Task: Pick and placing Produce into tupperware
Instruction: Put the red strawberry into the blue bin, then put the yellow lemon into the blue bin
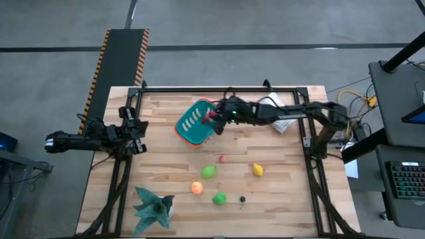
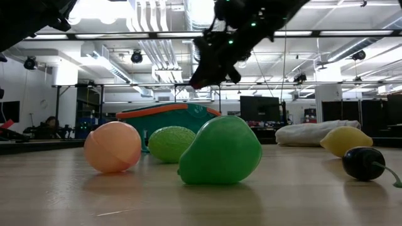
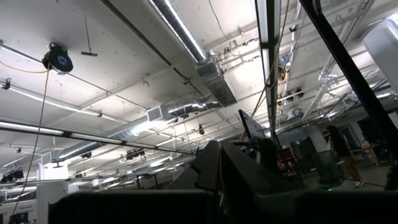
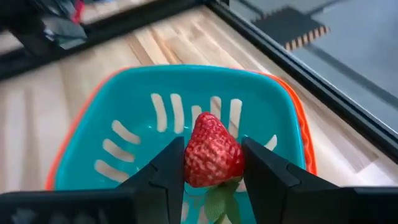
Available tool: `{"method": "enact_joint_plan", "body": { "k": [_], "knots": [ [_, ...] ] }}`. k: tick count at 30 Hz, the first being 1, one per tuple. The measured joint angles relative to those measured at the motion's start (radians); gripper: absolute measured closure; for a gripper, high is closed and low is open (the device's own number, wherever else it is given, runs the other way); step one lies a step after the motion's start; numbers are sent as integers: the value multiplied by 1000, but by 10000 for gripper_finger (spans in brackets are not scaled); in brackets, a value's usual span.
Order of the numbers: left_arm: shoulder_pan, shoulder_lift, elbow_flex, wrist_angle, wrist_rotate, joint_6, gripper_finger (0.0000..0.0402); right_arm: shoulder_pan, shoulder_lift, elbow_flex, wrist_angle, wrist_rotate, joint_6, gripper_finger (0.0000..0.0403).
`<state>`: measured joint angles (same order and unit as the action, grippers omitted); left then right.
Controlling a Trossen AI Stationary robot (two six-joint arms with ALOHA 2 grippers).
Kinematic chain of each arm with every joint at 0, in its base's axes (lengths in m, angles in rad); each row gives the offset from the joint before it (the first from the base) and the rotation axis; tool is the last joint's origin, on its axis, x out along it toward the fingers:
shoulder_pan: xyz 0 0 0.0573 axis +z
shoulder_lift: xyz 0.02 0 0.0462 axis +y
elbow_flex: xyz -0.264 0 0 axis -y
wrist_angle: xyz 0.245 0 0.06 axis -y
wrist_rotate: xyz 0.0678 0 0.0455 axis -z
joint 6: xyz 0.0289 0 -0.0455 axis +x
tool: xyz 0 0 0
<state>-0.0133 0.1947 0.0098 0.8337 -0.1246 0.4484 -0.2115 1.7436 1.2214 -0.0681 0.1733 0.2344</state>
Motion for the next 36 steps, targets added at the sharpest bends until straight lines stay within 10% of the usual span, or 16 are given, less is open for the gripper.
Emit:
{"method": "enact_joint_plan", "body": {
  "k": [18,36],
  "knots": [
    [0,-3,0,-3,12,0,402,-23,191,249,-339,10,-4,253],
    [0,-4,0,-3,15,0,402,22,-74,246,-594,-150,-125,128]
  ]
}}
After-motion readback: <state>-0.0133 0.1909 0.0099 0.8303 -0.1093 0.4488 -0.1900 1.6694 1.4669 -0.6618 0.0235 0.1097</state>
